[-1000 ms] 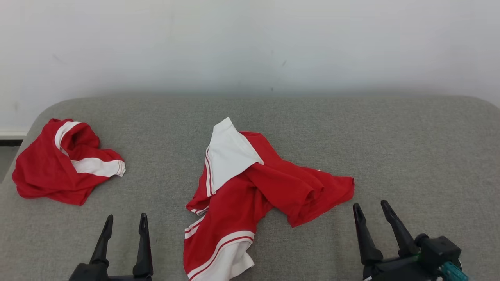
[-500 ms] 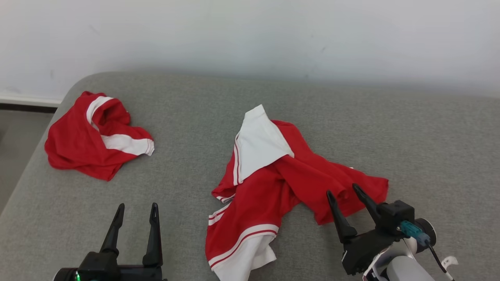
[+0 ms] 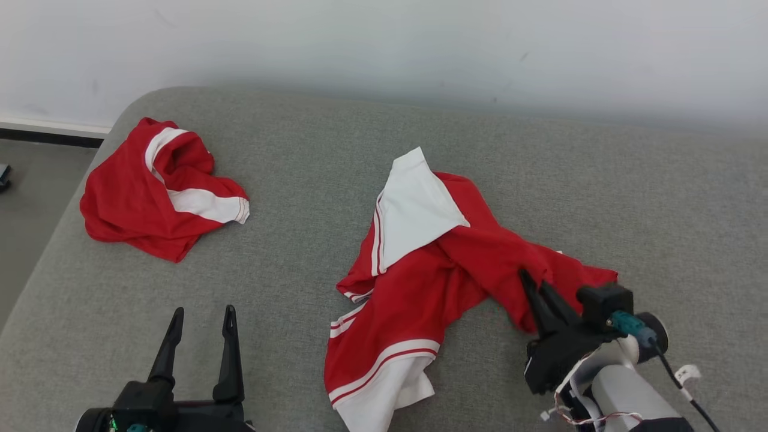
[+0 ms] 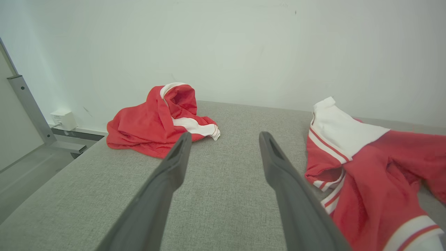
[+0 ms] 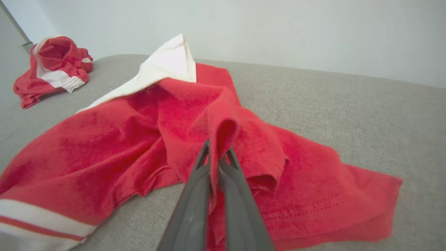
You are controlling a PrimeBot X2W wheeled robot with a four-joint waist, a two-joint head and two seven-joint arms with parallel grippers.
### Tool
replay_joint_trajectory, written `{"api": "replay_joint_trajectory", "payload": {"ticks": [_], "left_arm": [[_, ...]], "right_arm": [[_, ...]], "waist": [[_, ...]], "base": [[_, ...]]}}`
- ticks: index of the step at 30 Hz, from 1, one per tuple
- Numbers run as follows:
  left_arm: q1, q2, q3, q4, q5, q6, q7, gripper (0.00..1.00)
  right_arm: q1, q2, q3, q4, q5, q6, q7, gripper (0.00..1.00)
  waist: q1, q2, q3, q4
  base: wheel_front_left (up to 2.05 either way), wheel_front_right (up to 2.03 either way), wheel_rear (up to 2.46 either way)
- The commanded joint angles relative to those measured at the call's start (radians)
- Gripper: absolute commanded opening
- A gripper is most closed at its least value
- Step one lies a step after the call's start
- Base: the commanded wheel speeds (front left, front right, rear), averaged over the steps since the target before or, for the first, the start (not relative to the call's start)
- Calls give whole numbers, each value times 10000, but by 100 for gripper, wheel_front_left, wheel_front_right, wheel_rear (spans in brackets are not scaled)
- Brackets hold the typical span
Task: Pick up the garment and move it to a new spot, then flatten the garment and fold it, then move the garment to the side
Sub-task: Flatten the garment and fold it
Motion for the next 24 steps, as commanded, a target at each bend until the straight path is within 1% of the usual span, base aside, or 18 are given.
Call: {"api": "replay_joint_trajectory", "payload": {"ticks": [1,7,8,9,12,14,15,21,22,24], "left_arm": [[49,-13,59,-7,-64,37,-30,100],[200,-10,91,-20,-151,67,-32,100],[200,-10,91,-20,-151,67,-32,100],[274,-10,75,-38,-163,63,-32,100],[386,-7,118,-74,-165,140,-32,100],[451,-9,157,-79,-162,160,-32,100],[451,-9,157,-79,-162,160,-32,100],[597,-11,167,-155,-157,184,-32,100],[609,-9,172,-152,-151,178,-32,100],[612,-9,182,-167,-159,182,-30,100]], "right_arm": [[-28,-171,-115,-547,83,-26,-63,0],[693,-597,-307,-2907,35,-26,-63,0],[693,-597,-307,-2907,35,-26,-63,0],[940,-784,-311,-3718,45,-26,-64,0],[1328,-1002,-282,-4849,14,-26,-63,0],[1569,-1118,-368,-5525,-42,-26,-50,0],[1569,-1118,-368,-5525,-42,-26,-50,0],[2238,-1323,-767,-7565,-169,-26,711,0],[2477,-1331,-995,-8207,-216,-26,1035,0],[2727,-1302,-1215,-8644,-171,-24,1342,0]], "waist": [[-1,-1,-139,-269],[-1,-1,-383,-801],[-1,-1,-383,-801],[-1,-1,-435,-968],[-1,-1,-533,-1242],[-1,-1,-598,-1381],[-1,-1,-598,-1381],[-1,-1,-728,-1678],[-1,-1,-741,-1724],[-1,-1,-738,-1760]], "base": [[0,0,0],[0,0,0],[0,0,0],[0,0,0],[0,0,0],[0,0,0],[0,0,0],[0,0,0],[0,0,0],[0,0,0]]}}
